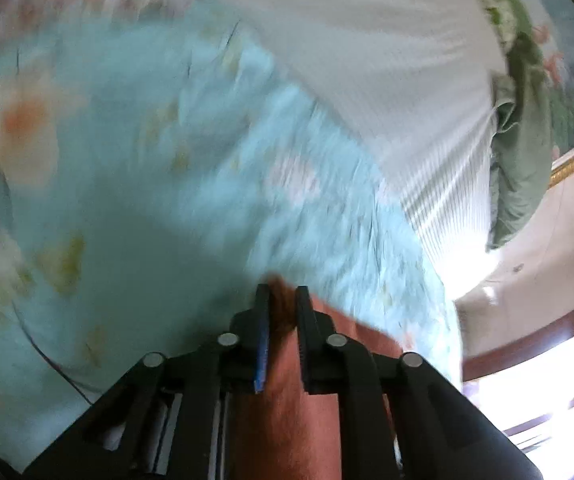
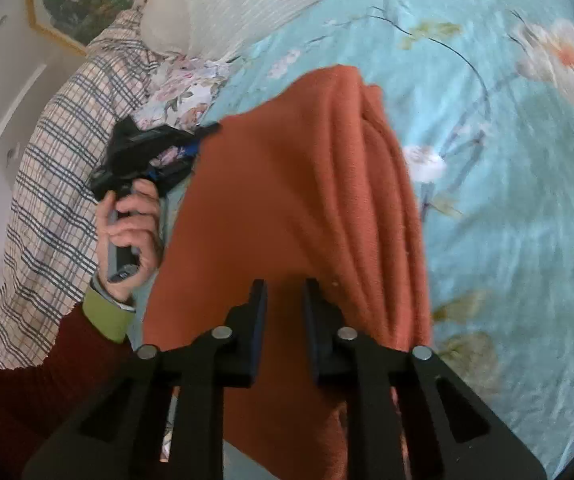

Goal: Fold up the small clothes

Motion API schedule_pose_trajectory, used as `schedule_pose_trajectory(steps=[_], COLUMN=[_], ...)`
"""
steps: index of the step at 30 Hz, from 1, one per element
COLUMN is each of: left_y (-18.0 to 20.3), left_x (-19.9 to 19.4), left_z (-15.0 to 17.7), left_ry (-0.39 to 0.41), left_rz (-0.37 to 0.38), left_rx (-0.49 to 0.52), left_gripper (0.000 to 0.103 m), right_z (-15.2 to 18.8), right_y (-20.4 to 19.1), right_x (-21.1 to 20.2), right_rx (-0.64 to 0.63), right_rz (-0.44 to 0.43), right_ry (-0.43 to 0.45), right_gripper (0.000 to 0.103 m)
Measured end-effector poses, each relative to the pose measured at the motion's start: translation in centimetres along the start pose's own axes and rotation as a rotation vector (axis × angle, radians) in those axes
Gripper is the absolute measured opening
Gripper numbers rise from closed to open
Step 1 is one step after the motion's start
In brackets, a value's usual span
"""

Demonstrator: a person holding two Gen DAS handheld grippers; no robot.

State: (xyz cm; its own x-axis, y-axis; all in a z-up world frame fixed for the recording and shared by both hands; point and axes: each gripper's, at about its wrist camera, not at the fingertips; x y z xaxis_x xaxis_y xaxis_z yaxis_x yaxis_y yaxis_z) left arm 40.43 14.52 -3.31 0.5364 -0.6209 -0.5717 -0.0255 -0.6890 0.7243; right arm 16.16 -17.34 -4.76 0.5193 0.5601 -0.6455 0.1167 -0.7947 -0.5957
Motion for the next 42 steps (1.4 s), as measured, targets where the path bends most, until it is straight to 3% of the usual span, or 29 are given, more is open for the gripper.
schedule_pose_trajectory(steps=[3, 7, 11, 14, 15, 17, 18, 20, 23, 24, 25, 26, 27, 31, 34, 36, 39, 42], left_y=[0.8, 1.2, -0.8, 0.0, 0.4, 1.8, 2.4, 3.4, 4.2, 4.4, 4.6, 4.7, 4.8, 4.9, 4.2, 3.4, 2.7, 2.1], left_x=[-1.8, -2.2, -4.1, -5.5, -6.1, -7.0, -7.3, -7.5, -7.6, -7.7, -7.9, -7.8, -7.7, -7.9, -7.0, -5.4, -4.9, -5.2], left_z=[-1.6, -1.4, 2.3, 5.7, 7.0, 9.6, 10.7, 13.3, 16.3, 17.3, 18.1, 18.8, 19.3, 21.5, 23.1, 24.3, 25.1, 25.3], left_ry=[0.089, 0.063, 0.023, 0.015, 0.012, -0.006, -0.015, -0.057, -0.113, -0.122, -0.126, -0.139, -0.155, -0.2, -0.248, -0.28, -0.251, -0.271], left_rz=[-0.038, -0.041, -0.075, -0.026, 0.0, 0.034, 0.049, 0.084, 0.095, 0.088, 0.08, 0.074, 0.066, 0.055, 0.065, 0.033, 0.043, 0.061], left_rx=[0.034, 0.044, 0.052, 0.074, 0.093, 0.152, 0.175, 0.214, 0.255, 0.278, 0.295, 0.312, 0.327, 0.37, 0.332, 0.303, 0.267, 0.227], left_gripper=[0.002, 0.003, 0.003, 0.003, 0.003, 0.003, 0.005, 0.008, 0.009, 0.009, 0.009, 0.009, 0.009, 0.009, 0.009, 0.006, 0.003, 0.003], right_z=[0.4, 0.2, -0.3, -1.2, -1.8, -3.0, -3.9, -5.2, -7.9, -8.5, -9.0, -9.5, -9.9, -9.4, -8.4, -7.9, -7.4, -7.3], right_y=[0.1, -0.2, -1.2, -1.5, -1.6, -1.7, -1.7, -1.8, -1.3, -0.9, -0.4, 0.0, -0.2, -2.3, -1.1, 1.1, 3.1, 3.3], right_x=[0.1, -0.2, -0.9, -2.5, -2.8, -2.9, -2.8, -2.5, -0.5, 0.3, 0.9, 1.7, 2.2, 0.2, -1.8, -0.7, 1.5, 1.4], right_rx=[0.009, 0.006, -0.001, -0.019, -0.025, -0.034, -0.043, -0.064, -0.083, -0.079, -0.065, -0.054, -0.063, -0.146, -0.108, -0.054, -0.029, -0.018], right_rz=[0.004, 0.005, 0.018, 0.042, 0.049, 0.08, 0.104, 0.117, 0.226, 0.248, 0.252, 0.231, 0.208, 0.172, 0.206, 0.26, 0.293, 0.314], right_ry=[0.002, 0.005, 0.033, 0.095, 0.111, 0.12, 0.13, 0.153, 0.129, 0.119, 0.108, 0.09, 0.072, 0.14, 0.194, 0.154, 0.086, 0.099], right_gripper=[0.014, 0.017, 0.018, 0.021, 0.023, 0.051, 0.057, 0.059, 0.059, 0.058, 0.046, 0.023, 0.014, 0.011, 0.01, 0.01, 0.011, 0.011])
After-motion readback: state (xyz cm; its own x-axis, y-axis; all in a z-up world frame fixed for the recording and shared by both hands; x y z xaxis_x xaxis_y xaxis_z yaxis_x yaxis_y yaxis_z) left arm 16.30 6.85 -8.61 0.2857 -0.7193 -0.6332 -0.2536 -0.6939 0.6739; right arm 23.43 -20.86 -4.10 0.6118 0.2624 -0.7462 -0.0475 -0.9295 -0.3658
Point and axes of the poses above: each gripper's, at about its wrist camera, not at the fingertips, and x roughly the way its jaws point, y to its right, z to its underside, and after that the axes turned 4 degrees about -x, right-handed
